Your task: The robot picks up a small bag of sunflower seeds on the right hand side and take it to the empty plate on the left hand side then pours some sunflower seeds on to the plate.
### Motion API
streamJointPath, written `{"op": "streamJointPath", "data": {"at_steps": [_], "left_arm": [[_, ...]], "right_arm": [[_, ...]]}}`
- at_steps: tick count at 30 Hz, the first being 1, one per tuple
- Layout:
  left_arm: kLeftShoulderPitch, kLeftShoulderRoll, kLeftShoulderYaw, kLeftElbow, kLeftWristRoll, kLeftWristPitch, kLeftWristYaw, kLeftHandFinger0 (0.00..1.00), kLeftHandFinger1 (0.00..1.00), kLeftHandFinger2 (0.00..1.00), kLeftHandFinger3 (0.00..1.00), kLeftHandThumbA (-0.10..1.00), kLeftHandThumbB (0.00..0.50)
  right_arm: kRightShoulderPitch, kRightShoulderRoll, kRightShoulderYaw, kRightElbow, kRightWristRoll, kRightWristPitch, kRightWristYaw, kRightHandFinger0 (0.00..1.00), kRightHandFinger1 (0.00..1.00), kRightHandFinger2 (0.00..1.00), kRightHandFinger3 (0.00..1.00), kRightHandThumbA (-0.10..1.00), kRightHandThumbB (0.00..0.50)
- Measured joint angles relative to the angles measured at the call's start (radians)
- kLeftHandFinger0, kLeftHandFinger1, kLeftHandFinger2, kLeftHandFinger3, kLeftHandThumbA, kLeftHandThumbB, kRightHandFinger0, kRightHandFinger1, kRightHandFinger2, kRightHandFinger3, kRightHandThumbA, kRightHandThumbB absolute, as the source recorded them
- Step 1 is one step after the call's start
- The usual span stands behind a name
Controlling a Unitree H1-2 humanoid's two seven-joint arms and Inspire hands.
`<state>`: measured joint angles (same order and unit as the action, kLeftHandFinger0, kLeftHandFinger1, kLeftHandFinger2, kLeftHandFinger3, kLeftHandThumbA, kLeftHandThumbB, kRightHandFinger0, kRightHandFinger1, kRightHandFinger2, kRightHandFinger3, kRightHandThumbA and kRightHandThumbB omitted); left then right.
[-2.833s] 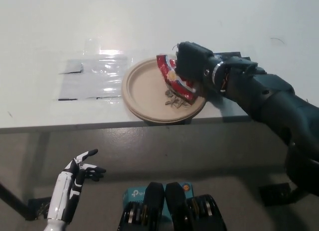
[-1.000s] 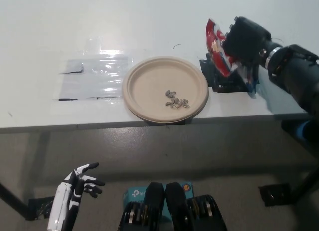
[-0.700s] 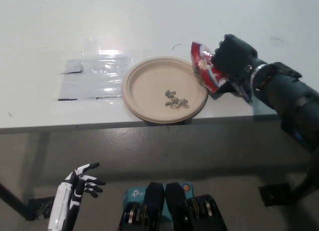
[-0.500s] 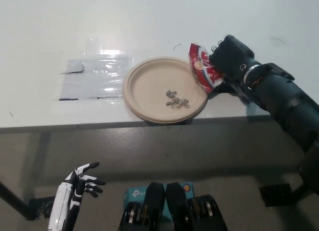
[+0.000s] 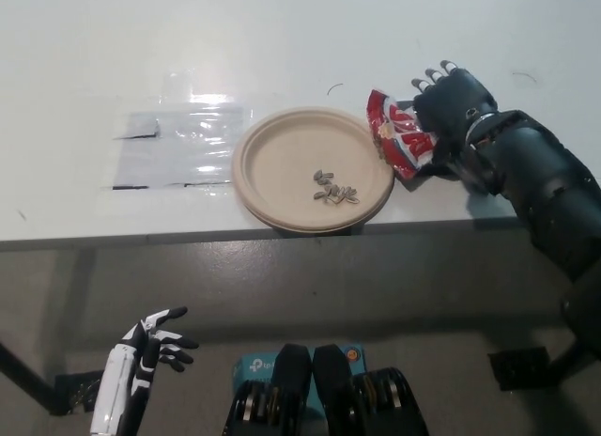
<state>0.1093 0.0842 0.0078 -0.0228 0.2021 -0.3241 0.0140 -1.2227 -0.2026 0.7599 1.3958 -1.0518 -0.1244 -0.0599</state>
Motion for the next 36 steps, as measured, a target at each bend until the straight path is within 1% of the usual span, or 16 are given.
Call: {"op": "streamJointPath", "data": {"at_steps": [1,2,5,7,9,11,13,15,17,21,22,24,32,33,34,36], "left_arm": [[0.0,0.0,0.0,0.001,0.0,0.0,0.0,0.41,0.41,0.46,0.71,1.0,0.021],[0.0,0.0,0.0,0.001,0.0,0.001,0.0,0.41,0.41,0.46,0.71,1.0,0.018],[0.0,0.0,0.0,0.002,0.0,0.002,0.0,0.4,0.41,0.46,0.7,1.0,0.026],[0.0,0.0,0.0,0.004,0.0,0.002,-0.001,0.4,0.41,0.46,0.7,1.0,0.033],[0.0,0.0,0.0,0.006,0.0,0.003,-0.001,0.41,0.41,0.46,0.7,1.0,0.039],[0.0,0.0,0.0,0.008,0.0,0.004,-0.001,0.41,0.41,0.46,0.7,1.0,0.053],[-0.001,0.0,0.0,0.011,-0.001,0.005,-0.001,0.4,0.41,0.47,0.7,1.0,0.055],[-0.001,0.0,0.0,0.015,-0.001,0.006,-0.001,0.41,0.42,0.47,0.7,1.0,0.058],[-0.001,0.0,0.0,0.019,-0.001,0.007,-0.001,0.42,0.42,0.48,0.71,1.0,0.075],[-0.002,0.0,0.0,0.027,-0.001,0.009,-0.001,0.41,0.42,0.49,0.71,1.0,0.068],[-0.002,0.0,0.0,0.028,-0.001,0.01,-0.001,0.43,0.42,0.49,0.71,1.0,0.077],[-0.003,0.0,0.0,0.029,-0.002,0.011,-0.001,0.44,0.42,0.49,0.71,1.0,0.077],[-0.01,0.0,0.001,0.03,-0.002,0.016,-0.001,0.42,0.42,0.5,0.7,1.0,0.06],[-0.011,0.0,0.001,0.03,-0.002,0.016,-0.001,0.43,0.42,0.49,0.7,1.0,0.065],[-0.012,0.0,0.002,0.03,-0.002,0.017,-0.001,0.43,0.41,0.49,0.7,1.0,0.06],[-0.014,0.001,0.004,0.03,-0.002,0.019,-0.001,0.45,0.41,0.49,0.7,1.0,0.067]], "right_arm": [[0.0,0.0,-0.016,-0.005,0.011,-0.002,0.021,1.0,1.0,1.0,1.0,0.65,0.5],[0.001,-0.001,-0.027,-0.014,0.017,-0.004,0.037,1.0,1.0,1.0,1.0,0.62,0.5],[0.01,-0.009,-0.048,-0.056,0.036,-0.004,0.081,1.0,1.0,1.0,1.0,0.62,0.5],[0.03,-0.023,-0.064,-0.121,0.051,-0.002,0.13,1.0,1.0,1.0,1.0,0.58,0.5],[0.046,-0.034,-0.072,-0.17,0.06,0.004,0.165,1.0,1.0,1.0,1.0,0.6,0.5],[0.064,-0.047,-0.077,-0.229,0.072,0.008,0.2,1.0,1.0,1.0,1.0,0.54,0.5],[0.081,-0.061,-0.08,-0.285,0.084,0.013,0.239,1.0,1.0,1.0,1.0,0.52,0.5],[0.091,-0.071,-0.081,-0.325,0.095,0.017,0.273,1.0,1.0,1.0,1.0,0.53,0.5],[0.103,-0.083,-0.081,-0.37,0.107,0.025,0.311,1.0,1.0,1.0,1.0,0.54,0.5],[0.126,-0.104,-0.081,-0.452,0.13,0.037,0.389,1.0,1.0,1.0,1.0,0.5,0.5],[0.129,-0.108,-0.081,-0.469,0.134,0.04,0.405,1.0,1.0,1.0,1.0,0.47,0.5],[0.136,-0.116,-0.081,-0.495,0.14,0.047,0.434,1.0,1.0,1.0,1.0,0.44,0.5],[0.147,-0.136,-0.081,-0.585,0.182,0.083,0.585,1.0,1.0,1.0,1.0,0.47,0.5],[0.147,-0.138,-0.081,-0.59,0.186,0.086,0.599,1.0,1.0,1.0,1.0,0.53,0.5],[0.147,-0.14,-0.081,-0.599,0.192,0.092,0.621,1.0,1.0,1.0,1.0,0.57,0.5],[0.147,-0.146,-0.081,-0.618,0.2,0.096,0.657,1.0,1.0,1.0,1.0,0.54,0.5]]}}
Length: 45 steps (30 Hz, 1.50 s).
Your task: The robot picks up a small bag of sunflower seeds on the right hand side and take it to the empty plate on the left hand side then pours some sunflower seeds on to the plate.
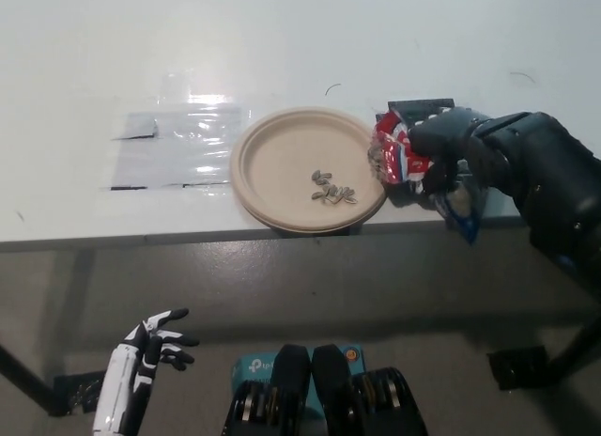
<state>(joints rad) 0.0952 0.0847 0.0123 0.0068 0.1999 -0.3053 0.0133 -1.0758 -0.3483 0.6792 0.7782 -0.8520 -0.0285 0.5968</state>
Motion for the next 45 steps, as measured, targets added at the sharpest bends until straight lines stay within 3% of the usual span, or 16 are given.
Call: {"op": "streamJointPath", "data": {"at_steps": [5,11,14,17,19,22,25,26,27,29,32,39,40,42,45], "left_arm": [[-0.007,0.0,0.027,-0.017,-0.02,0.004,0.0,0.45,0.41,0.49,0.7,1.0,0.079],[-0.011,0.001,0.047,-0.034,-0.04,0.006,0.0,0.47,0.4,0.49,0.7,1.0,0.081],[-0.011,0.0,0.046,-0.034,-0.042,0.007,0.0,0.47,0.41,0.49,0.71,1.0,0.093],[-0.011,0.0,0.046,-0.033,-0.042,0.008,0.0,0.45,0.42,0.49,0.71,1.0,0.091],[-0.011,0.0,0.046,-0.032,-0.043,0.008,0.0,0.44,0.41,0.48,0.69,1.0,0.084],[-0.011,0.0,0.046,-0.032,-0.043,0.008,0.0,0.45,0.4,0.48,0.68,1.0,0.077],[-0.011,0.0,0.046,-0.032,-0.043,0.008,0.0,0.46,0.4,0.48,0.67,1.0,0.073],[-0.01,0.0,0.046,-0.032,-0.043,0.008,0.0,0.45,0.39,0.48,0.67,1.0,0.067],[-0.01,0.0,0.046,-0.032,-0.043,0.008,0.0,0.45,0.39,0.47,0.66,1.0,0.074],[-0.01,0.0,0.046,-0.032,-0.043,0.008,0.0,0.46,0.38,0.47,0.66,1.0,0.076],[-0.01,0.0,0.046,-0.032,-0.043,0.008,0.0,0.44,0.38,0.46,0.66,1.0,0.081],[0.005,0.0,0.046,-0.041,-0.048,0.008,0.0,0.45,0.38,0.46,0.67,1.0,0.1],[0.006,0.0,0.046,-0.041,-0.049,0.009,-0.001,0.43,0.39,0.47,0.67,1.0,0.1],[0.006,0.0,0.046,-0.04,-0.051,0.009,-0.001,0.41,0.38,0.46,0.68,1.0,0.108],[0.006,0.0,0.046,-0.039,-0.053,0.009,-0.001,0.45,0.37,0.47,0.67,1.0,0.096]], "right_arm": [[-0.016,-0.015,0.004,-0.009,0.002,0.008,0.076,1.0,1.0,1.0,1.0,0.62,0.5],[-0.078,-0.014,0.053,0.155,-0.043,0.007,-0.022,1.0,1.0,1.0,1.0,0.55,0.5],[-0.089,-0.008,0.08,0.228,-0.053,0.006,-0.082,1.0,1.0,1.0,1.0,0.63,0.5],[-0.098,-0.005,0.102,0.281,-0.06,0.005,-0.138,1.0,1.0,1.0,1.0,0.79,0.465],[-0.102,-0.003,0.117,0.314,-0.067,0.005,-0.179,1.0,1.0,1.0,1.0,0.89,0.416],[-0.113,0.006,0.144,0.364,-0.074,0.006,-0.244,1.0,1.0,1.0,1.0,0.87,0.399],[-0.125,0.012,0.176,0.409,-0.083,0.006,-0.307,1.0,1.0,1.0,1.0,0.8,0.444],[-0.128,0.014,0.184,0.42,-0.085,0.006,-0.324,1.0,1.0,1.0,1.0,0.76,0.494],[-0.129,0.014,0.186,0.423,-0.086,0.006,-0.329,1.0,1.0,1.0,1.0,0.75,0.5],[-0.133,0.018,0.192,0.451,-0.087,0.005,-0.375,1.0,1.0,1.0,1.0,0.85,0.5],[-0.137,0.024,0.182,0.484,-0.085,0.005,-0.431,1.0,1.0,1.0,1.0,0.88,0.5],[-0.176,0.043,-0.019,0.566,0.006,-0.008,-0.482,1.0,1.0,1.0,1.0,0.88,0.5],[-0.179,0.046,-0.066,0.567,0.032,-0.011,-0.468,1.0,1.0,1.0,1.0,1.0,0.5],[-0.179,0.054,-0.146,0.57,0.073,-0.014,-0.442,1.0,1.0,1.0,1.0,1.0,0.5],[-0.179,0.071,-0.254,0.579,0.131,-0.012,-0.405,1.0,1.0,1.0,1.0,1.0,0.461]]}}
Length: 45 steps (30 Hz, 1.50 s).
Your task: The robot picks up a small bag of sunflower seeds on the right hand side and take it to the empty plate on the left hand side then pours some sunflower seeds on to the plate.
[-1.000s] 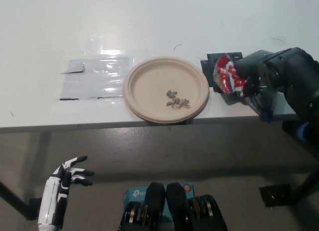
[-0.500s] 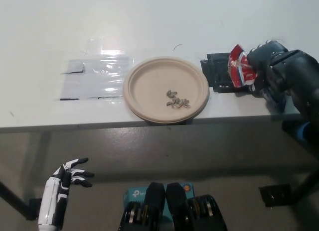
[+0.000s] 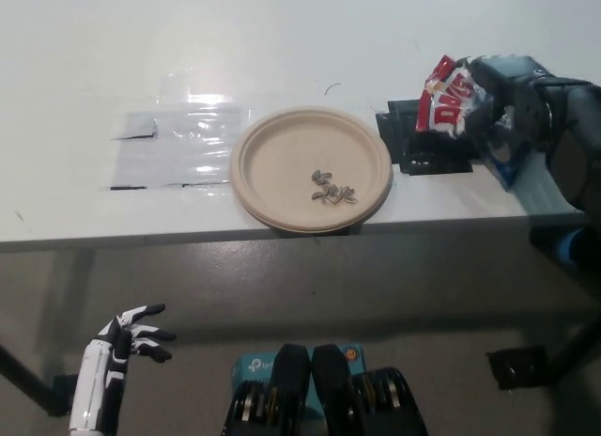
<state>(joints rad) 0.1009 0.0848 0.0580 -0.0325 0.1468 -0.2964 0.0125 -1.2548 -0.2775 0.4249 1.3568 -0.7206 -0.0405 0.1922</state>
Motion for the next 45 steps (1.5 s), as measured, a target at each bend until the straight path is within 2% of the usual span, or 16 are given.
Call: {"op": "streamJointPath", "data": {"at_steps": [2,8,14,16,20,22,26,28,30,32,33,37,38,39,43,45], "left_arm": [[0.0,0.0,0.0,0.0,-0.001,0.0,0.0,0.45,0.37,0.47,0.67,1.0,0.104],[0.0,0.0,0.0,0.0,-0.004,0.0,-0.001,0.43,0.38,0.46,0.67,1.0,0.115],[-0.003,0.003,0.0,-0.008,-0.008,0.0,-0.001,0.43,0.37,0.46,0.66,1.0,0.127],[-0.004,0.003,0.0,-0.013,-0.01,0.0,-0.001,0.43,0.37,0.47,0.67,1.0,0.123],[-0.006,0.004,0.0,-0.03,-0.011,0.0,-0.001,0.44,0.38,0.47,0.68,1.0,0.127],[-0.01,0.004,0.0,-0.03,-0.012,0.0,-0.001,0.43,0.38,0.46,0.68,1.0,0.124],[-0.019,0.003,0.0,-0.027,-0.012,0.001,-0.001,0.44,0.4,0.49,0.72,1.0,0.078],[-0.022,0.003,0.0,-0.024,-0.012,0.001,-0.001,0.47,0.52,0.59,0.82,1.0,0.024],[-0.026,0.003,-0.001,-0.022,-0.012,0.001,-0.001,0.67,0.75,0.79,1.0,1.0,0.0],[-0.032,0.002,-0.001,-0.018,-0.012,0.001,-0.001,0.88,0.96,0.98,1.0,1.0,0.0],[-0.036,0.001,-0.001,-0.016,-0.012,0.001,-0.001,1.0,1.0,1.0,1.0,1.0,0.0],[-0.056,-0.001,-0.002,-0.002,-0.013,0.002,-0.001,1.0,1.0,1.0,1.0,1.0,0.023],[-0.06,-0.001,-0.002,0.003,-0.013,0.002,-0.001,1.0,1.0,1.0,1.0,1.0,0.072],[-0.065,-0.001,-0.002,0.009,-0.014,0.003,-0.001,1.0,1.0,1.0,1.0,1.0,0.076],[-0.081,-0.002,-0.004,0.022,-0.019,0.006,-0.001,1.0,1.0,1.0,1.0,1.0,0.134],[-0.088,-0.002,-0.005,0.031,-0.021,0.006,-0.002,1.0,1.0,1.0,1.0,1.0,0.154]], "right_arm": [[0.0,0.008,-0.066,0.005,0.033,0.003,0.02,1.0,1.0,1.0,1.0,1.0,0.497],[-0.002,0.022,-0.263,0.02,0.151,0.027,0.094,1.0,1.0,1.0,1.0,0.98,0.492],[-0.041,0.021,-0.42,0.042,0.265,0.064,0.204,1.0,1.0,1.0,1.0,0.72,0.5],[-0.063,0.018,-0.458,0.044,0.297,0.076,0.241,1.0,1.0,1.0,1.0,0.98,0.489],[-0.106,0.008,-0.526,0.004,0.371,0.077,0.312,1.0,1.0,1.0,1.0,1.0,0.46],[-0.103,0.007,-0.538,-0.077,0.392,0.066,0.317,1.0,1.0,1.0,1.0,1.0,0.5],[-0.066,0.008,-0.545,-0.236,0.4,0.066,0.316,1.0,1.0,1.0,1.0,1.0,0.5],[-0.026,0.01,-0.55,-0.317,0.403,0.069,0.316,1.0,1.0,1.0,1.0,1.0,0.5],[0.011,0.013,-0.553,-0.382,0.405,0.073,0.316,1.0,1.0,1.0,1.0,1.0,0.486],[0.06,0.015,-0.556,-0.45,0.408,0.078,0.316,1.0,1.0,1.0,1.0,1.0,0.464],[0.089,0.018,-0.557,-0.482,0.409,0.08,0.316,1.0,1.0,1.0,1.0,1.0,0.493],[0.23,0.033,-0.558,-0.609,0.412,0.085,0.315,1.0,1.0,1.0,1.0,1.0,0.463],[0.277,0.039,-0.558,-0.64,0.412,0.086,0.315,1.0,1.0,1.0,1.0,1.0,0.471],[0.323,0.045,-0.558,-0.678,0.412,0.087,0.315,1.0,1.0,1.0,1.0,1.0,0.475],[0.515,0.077,-0.557,-0.804,0.413,0.087,0.313,1.0,1.0,1.0,1.0,1.0,0.342],[0.61,0.094,-0.557,-0.862,0.412,0.085,0.312,1.0,1.0,1.0,1.0,1.0,0.36]]}}
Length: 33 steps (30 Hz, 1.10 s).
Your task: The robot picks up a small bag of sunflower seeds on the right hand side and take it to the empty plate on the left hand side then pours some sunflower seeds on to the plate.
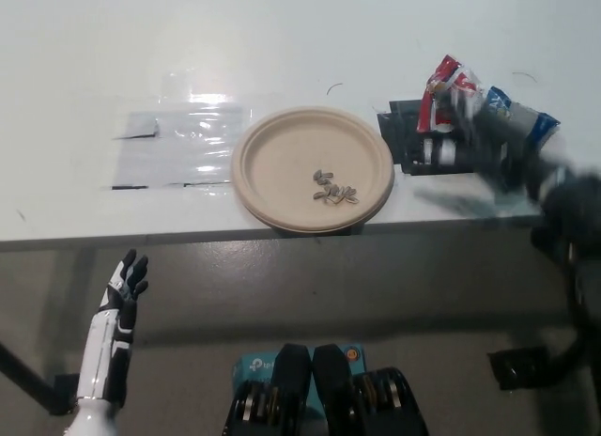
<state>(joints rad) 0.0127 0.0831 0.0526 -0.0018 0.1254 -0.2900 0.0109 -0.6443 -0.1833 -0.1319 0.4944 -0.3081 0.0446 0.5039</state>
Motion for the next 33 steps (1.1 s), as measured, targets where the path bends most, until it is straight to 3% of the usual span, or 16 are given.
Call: {"op": "streamJointPath", "data": {"at_steps": [3,5,8,10,14,17,20,25,33], "left_arm": [[-0.006,0.0,-0.003,0.016,-0.006,0.002,0.0,1.0,1.0,1.0,1.0,1.0,0.173],[-0.008,0.0,-0.007,0.021,-0.01,0.002,-0.001,1.0,1.0,1.0,1.0,1.0,0.167],[-0.007,0.0,-0.014,0.025,-0.02,0.003,-0.002,1.0,1.0,1.0,1.0,1.0,0.162],[-0.003,0.0,-0.02,0.025,-0.027,0.003,-0.01,1.0,1.0,1.0,1.0,1.0,0.18],[0.007,0.0,-0.037,0.026,-0.043,0.002,-0.025,1.0,1.0,1.0,1.0,1.0,0.209],[0.017,0.0,-0.054,0.026,-0.057,0.002,-0.041,1.0,1.0,1.0,1.0,1.0,0.22],[0.025,0.0,-0.064,0.026,-0.067,0.002,-0.052,1.0,1.0,1.0,1.0,1.0,0.234],[0.031,0.002,-0.07,0.026,-0.081,0.002,-0.067,1.0,1.0,1.0,1.0,1.0,0.218],[0.043,0.002,-0.096,0.026,-0.109,0.001,-0.1,1.0,1.0,1.0,1.0,1.0,0.213]], "right_arm": [[0.16,0.035,0.0,-0.131,0.007,-0.034,-0.016,1.0,1.0,1.0,1.0,1.0,0.361],[0.241,0.053,0.001,-0.216,0.009,-0.054,-0.028,1.0,1.0,1.0,1.0,1.0,0.391],[0.366,0.08,0.011,-0.344,0.009,-0.084,-0.046,1.0,1.0,1.0,1.0,1.0,0.356],[0.454,0.099,0.026,-0.413,0.008,-0.1,-0.056,1.0,1.0,1.0,1.0,1.0,0.367],[0.586,0.126,0.059,-0.534,0.002,-0.145,-0.094,1.0,1.0,1.0,1.0,1.0,0.443],[0.65,0.142,0.093,-0.6,-0.007,-0.199,-0.144,1.0,1.0,1.0,1.0,1.0,0.46],[0.668,0.146,0.123,-0.596,-0.031,-0.241,-0.201,1.0,1.0,1.0,1.0,1.0,0.435],[0.664,0.141,0.153,-0.525,-0.079,-0.294,-0.292,1.0,1.0,1.0,1.0,1.0,0.458],[0.616,0.123,0.169,-0.386,-0.112,-0.392,-0.42,1.0,1.0,1.0,1.0,1.0,0.369]]}}
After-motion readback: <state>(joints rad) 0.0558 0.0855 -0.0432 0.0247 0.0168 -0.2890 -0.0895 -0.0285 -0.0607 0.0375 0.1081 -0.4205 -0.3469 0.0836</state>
